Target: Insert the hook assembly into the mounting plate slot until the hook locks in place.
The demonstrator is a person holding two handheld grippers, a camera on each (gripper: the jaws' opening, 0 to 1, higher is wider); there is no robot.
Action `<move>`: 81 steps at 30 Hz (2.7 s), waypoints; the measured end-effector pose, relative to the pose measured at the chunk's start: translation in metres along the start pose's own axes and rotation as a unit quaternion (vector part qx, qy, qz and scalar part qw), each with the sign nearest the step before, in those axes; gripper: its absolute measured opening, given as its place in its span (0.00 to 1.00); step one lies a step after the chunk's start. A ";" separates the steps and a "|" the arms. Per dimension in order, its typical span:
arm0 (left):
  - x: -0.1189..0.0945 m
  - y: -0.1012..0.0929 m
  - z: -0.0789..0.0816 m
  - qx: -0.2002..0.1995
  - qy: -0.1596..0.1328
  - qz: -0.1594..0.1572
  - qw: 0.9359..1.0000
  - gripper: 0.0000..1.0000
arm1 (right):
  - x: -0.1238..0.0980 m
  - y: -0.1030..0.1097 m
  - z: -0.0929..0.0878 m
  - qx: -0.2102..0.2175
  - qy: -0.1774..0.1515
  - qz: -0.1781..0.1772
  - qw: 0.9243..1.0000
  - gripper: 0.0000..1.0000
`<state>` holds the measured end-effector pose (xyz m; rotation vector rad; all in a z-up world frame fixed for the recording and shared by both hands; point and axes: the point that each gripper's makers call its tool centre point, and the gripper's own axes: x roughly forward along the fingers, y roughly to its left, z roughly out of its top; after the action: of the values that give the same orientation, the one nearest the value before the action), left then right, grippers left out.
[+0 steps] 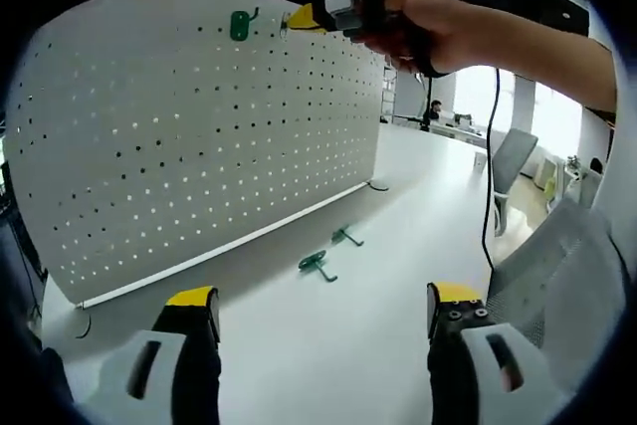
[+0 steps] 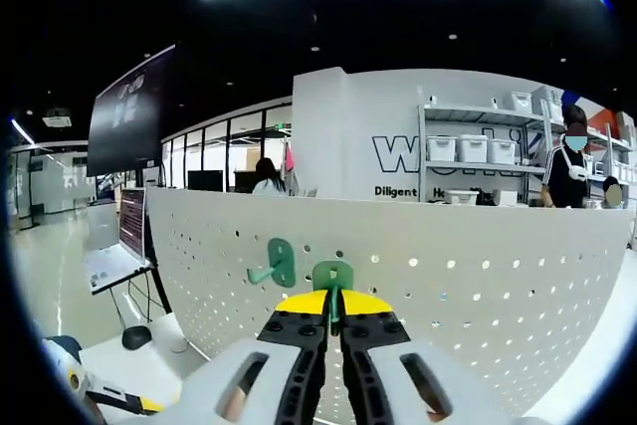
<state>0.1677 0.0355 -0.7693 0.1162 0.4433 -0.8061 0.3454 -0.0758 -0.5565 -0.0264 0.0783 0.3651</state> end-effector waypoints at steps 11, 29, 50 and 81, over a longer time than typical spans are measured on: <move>0.002 -0.006 -0.011 0.005 0.009 -0.007 1.000 0.87 | 0.006 -0.002 0.004 -0.012 -0.003 -0.005 1.000 0.01; 0.001 -0.007 -0.013 -0.006 0.006 -0.008 1.000 0.86 | 0.014 -0.002 0.003 -0.011 -0.002 -0.008 1.000 0.01; -0.001 -0.003 -0.013 -0.014 0.003 -0.001 1.000 0.83 | 0.020 -0.002 0.005 -0.001 0.008 -0.045 0.999 0.01; -0.003 0.000 -0.001 -0.036 -0.034 -0.002 0.999 0.80 | 0.023 -0.004 0.000 0.020 -0.008 -0.132 0.991 0.02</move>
<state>0.1652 0.0378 -0.7687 0.0210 0.4077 -0.7939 0.3687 -0.0712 -0.5580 0.0051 0.0646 0.0997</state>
